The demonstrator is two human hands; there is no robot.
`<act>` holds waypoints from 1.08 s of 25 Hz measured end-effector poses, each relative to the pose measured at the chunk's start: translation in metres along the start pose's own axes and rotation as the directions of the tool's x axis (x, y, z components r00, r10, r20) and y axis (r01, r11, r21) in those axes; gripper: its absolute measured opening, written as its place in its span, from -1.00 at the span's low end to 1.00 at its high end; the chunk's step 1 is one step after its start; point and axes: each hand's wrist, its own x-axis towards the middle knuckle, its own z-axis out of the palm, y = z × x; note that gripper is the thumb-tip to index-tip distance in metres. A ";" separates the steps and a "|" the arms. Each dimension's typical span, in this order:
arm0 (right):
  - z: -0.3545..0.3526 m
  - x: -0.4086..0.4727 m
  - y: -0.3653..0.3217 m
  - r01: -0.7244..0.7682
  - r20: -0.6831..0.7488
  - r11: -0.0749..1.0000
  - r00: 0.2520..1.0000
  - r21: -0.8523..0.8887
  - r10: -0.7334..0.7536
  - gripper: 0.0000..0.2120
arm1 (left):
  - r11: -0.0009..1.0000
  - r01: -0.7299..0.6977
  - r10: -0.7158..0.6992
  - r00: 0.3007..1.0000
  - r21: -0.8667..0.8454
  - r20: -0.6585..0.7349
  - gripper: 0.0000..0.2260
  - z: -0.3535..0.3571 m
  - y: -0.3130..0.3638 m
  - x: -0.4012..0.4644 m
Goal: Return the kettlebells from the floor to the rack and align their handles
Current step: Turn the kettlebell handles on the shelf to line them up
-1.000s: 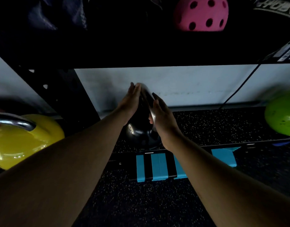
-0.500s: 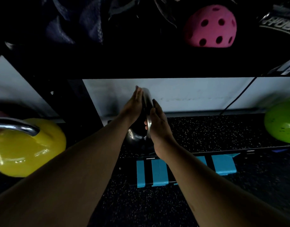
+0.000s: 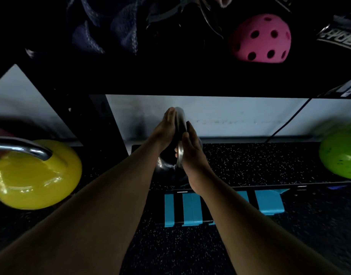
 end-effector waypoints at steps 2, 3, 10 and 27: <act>0.000 0.000 -0.002 -0.014 0.002 0.999 1.000 -0.029 0.014 -0.55 | 1.000 0.009 -0.009 1.000 0.007 0.010 -0.32 -0.001 0.000 0.001; 0.000 0.000 -0.002 -0.023 -0.005 0.999 1.000 -0.031 0.023 -0.55 | 1.000 0.016 -0.016 1.000 0.015 0.011 -0.32 -0.001 0.001 0.002; 0.001 0.002 0.001 -0.022 -0.009 1.000 1.000 -0.019 0.022 -0.56 | 0.999 0.001 0.000 1.000 0.033 -0.010 -0.39 0.000 0.004 0.007; 0.011 -0.049 -0.046 0.234 0.214 0.011 0.910 -0.972 -0.356 -0.62 | 0.109 -0.539 0.260 0.827 0.835 0.499 -0.69 -0.083 0.020 -0.089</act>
